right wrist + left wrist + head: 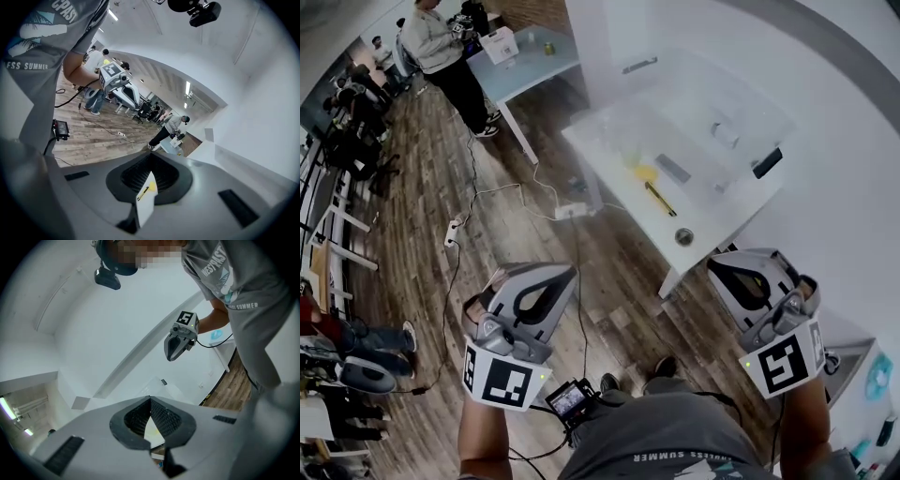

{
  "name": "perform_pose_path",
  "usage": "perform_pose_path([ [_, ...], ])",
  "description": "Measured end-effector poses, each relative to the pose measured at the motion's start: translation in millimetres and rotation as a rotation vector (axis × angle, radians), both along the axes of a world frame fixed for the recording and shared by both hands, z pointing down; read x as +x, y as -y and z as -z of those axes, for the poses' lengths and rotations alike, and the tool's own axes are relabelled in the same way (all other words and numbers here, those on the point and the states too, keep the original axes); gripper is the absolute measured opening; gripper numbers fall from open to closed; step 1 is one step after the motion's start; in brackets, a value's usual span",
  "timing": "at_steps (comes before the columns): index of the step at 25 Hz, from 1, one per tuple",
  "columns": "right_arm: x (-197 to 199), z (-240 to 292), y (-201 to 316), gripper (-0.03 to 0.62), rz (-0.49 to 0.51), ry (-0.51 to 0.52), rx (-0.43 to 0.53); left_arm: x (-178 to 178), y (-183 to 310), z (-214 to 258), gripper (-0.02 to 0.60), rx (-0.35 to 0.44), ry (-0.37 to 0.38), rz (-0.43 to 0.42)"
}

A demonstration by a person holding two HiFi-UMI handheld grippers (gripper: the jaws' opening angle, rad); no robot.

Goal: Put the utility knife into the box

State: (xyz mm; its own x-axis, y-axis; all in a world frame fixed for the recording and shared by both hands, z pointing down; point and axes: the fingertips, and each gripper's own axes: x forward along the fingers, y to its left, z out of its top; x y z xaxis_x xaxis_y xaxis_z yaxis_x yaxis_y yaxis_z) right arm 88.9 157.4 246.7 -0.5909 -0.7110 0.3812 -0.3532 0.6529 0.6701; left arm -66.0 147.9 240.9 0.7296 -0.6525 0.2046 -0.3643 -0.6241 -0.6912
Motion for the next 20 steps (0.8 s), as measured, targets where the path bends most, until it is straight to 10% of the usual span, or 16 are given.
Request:
perform_pose_path([
  [9, 44.1, -11.7, 28.8, 0.008, 0.026, 0.060, -0.020, 53.0, 23.1, -1.5, 0.011, -0.014, 0.053, 0.015],
  [20, 27.4, -34.9, 77.3, 0.008, -0.026, 0.047, -0.077, 37.0, 79.5, -18.0, 0.011, -0.040, 0.027, -0.018],
])
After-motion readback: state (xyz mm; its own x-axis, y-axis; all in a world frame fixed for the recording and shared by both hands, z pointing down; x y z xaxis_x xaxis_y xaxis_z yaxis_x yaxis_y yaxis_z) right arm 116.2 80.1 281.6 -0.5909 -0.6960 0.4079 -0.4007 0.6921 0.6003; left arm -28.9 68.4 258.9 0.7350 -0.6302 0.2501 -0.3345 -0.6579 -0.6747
